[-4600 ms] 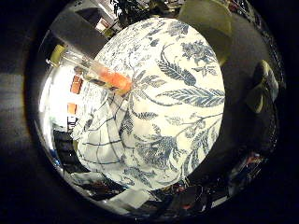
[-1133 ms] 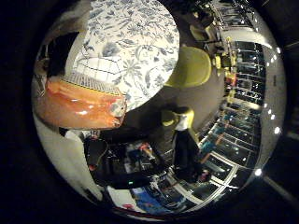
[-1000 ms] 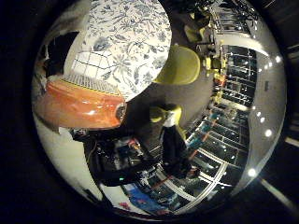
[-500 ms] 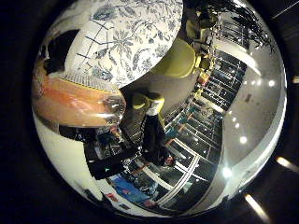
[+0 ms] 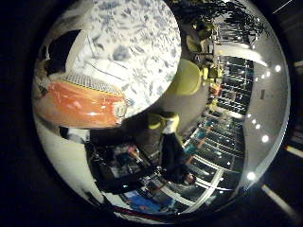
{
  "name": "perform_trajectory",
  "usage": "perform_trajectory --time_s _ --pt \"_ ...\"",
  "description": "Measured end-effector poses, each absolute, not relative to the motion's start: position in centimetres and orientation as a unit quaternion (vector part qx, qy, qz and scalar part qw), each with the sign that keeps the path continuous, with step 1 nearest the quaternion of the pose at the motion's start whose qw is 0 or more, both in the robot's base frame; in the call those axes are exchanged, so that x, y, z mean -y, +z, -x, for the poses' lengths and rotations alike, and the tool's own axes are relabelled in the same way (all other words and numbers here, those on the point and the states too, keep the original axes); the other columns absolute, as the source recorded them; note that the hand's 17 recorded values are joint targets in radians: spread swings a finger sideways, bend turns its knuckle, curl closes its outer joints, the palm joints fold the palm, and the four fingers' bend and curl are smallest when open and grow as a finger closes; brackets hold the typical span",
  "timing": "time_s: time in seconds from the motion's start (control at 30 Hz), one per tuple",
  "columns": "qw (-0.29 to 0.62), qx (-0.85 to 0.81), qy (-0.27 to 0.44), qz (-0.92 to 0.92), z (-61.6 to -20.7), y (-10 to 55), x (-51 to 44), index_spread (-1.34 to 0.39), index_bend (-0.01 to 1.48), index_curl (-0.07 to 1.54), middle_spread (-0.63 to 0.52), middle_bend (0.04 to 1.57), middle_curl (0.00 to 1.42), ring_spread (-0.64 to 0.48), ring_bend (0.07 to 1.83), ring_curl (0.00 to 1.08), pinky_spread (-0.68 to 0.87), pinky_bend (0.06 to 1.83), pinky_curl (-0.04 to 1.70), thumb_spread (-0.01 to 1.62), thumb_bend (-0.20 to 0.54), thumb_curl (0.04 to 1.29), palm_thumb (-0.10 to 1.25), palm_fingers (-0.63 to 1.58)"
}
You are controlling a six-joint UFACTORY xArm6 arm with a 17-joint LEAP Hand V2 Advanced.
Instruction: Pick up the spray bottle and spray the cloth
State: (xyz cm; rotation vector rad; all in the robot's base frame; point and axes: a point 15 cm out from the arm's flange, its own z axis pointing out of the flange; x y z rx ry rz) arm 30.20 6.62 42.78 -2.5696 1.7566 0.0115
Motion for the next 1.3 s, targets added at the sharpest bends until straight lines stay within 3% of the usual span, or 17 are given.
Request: perform_trajectory --time_s 0.33,0.67,1.3 --pt "0.265 -0.538 0.117 0.792 -33.6 48.5 -19.2 -0.18 1.25 0.71 -0.10 1.41 0.65 -0.22 1.35 0.79 -0.21 1.07 1.28 1.11 -0.011 0.46 1.04 1.15" --pt "0.382 -0.559 0.158 0.719 -39.1 39.3 -22.3 -0.18 1.24 0.70 -0.10 1.41 0.64 -0.21 1.35 0.79 -0.22 1.06 1.30 1.11 -0.014 0.48 1.04 1.15" --pt "0.397 -0.579 0.297 0.647 -41.7 23.6 -25.9 -0.18 1.24 0.70 -0.09 1.41 0.63 -0.21 1.36 0.78 -0.23 1.05 1.31 1.13 -0.013 0.49 1.03 1.15"
